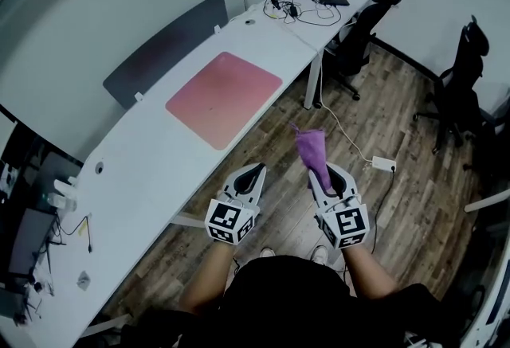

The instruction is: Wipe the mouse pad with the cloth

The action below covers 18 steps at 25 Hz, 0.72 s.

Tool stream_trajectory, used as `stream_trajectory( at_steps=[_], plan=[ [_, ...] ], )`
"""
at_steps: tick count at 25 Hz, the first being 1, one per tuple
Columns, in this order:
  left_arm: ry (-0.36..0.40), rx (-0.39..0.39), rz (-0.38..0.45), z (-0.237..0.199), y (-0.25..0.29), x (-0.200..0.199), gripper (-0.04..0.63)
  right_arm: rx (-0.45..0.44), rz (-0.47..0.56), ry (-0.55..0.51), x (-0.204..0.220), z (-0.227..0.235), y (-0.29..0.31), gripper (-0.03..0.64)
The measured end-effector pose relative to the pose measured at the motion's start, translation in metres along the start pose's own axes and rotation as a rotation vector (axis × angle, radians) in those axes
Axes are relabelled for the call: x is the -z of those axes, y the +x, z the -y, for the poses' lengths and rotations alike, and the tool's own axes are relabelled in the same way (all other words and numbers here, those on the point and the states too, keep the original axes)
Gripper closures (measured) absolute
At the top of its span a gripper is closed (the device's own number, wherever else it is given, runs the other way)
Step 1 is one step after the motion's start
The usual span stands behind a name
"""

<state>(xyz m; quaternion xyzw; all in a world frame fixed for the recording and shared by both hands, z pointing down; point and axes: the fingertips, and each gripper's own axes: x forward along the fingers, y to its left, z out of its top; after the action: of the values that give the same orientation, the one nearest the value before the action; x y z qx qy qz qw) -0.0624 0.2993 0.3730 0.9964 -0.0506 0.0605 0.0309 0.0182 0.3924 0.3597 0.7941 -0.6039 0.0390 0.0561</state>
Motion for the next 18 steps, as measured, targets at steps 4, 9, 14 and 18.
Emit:
stream_trajectory(
  at_steps=[4, 9, 14, 18],
  plan=[
    [0.003, 0.02, -0.013, -0.022, -0.015, 0.005, 0.574, 0.002, -0.026, 0.016, 0.004, -0.023, 0.017, 0.503],
    [-0.016, 0.012, -0.008, -0.053, -0.033, 0.004, 0.574, -0.004, -0.007, 0.0, -0.007, -0.047, 0.037, 0.502],
    [-0.028, 0.006, -0.002, -0.063, -0.032, 0.009, 0.575, 0.004, -0.005, -0.001, -0.01, -0.049, 0.054, 0.502],
    [-0.022, -0.005, -0.015, -0.076, -0.023, 0.012, 0.574, 0.003, -0.013, 0.015, -0.004, -0.043, 0.074, 0.502]
  ],
)
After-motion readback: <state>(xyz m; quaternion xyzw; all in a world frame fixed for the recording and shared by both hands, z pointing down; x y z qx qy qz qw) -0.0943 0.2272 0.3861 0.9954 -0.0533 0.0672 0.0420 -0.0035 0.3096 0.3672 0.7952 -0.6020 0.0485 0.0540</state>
